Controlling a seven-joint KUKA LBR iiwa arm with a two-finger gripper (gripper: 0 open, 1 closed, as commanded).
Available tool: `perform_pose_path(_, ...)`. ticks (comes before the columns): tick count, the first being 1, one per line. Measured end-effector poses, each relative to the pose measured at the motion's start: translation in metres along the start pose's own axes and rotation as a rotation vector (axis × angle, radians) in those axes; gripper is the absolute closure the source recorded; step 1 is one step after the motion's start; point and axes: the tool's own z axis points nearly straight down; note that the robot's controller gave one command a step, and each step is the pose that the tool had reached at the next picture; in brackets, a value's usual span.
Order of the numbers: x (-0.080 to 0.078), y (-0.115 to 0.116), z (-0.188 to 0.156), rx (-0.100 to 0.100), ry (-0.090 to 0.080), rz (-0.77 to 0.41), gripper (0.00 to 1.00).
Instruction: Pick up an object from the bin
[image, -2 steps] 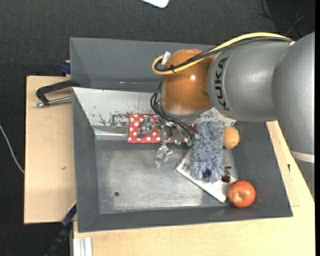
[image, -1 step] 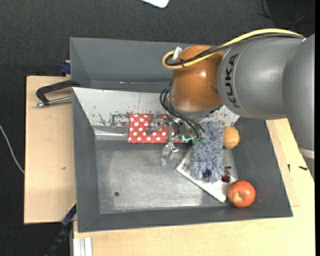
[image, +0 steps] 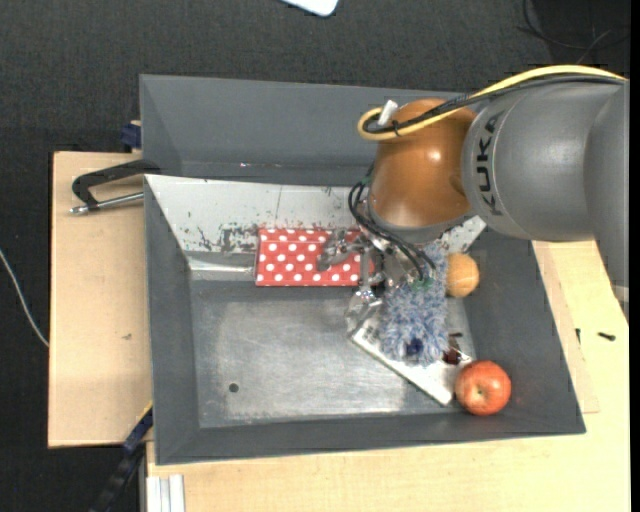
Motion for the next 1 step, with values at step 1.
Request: perform_pose_path(1,0.0107,-0.0177,0.0365,-0.004,0.015,-0.061,0.0)
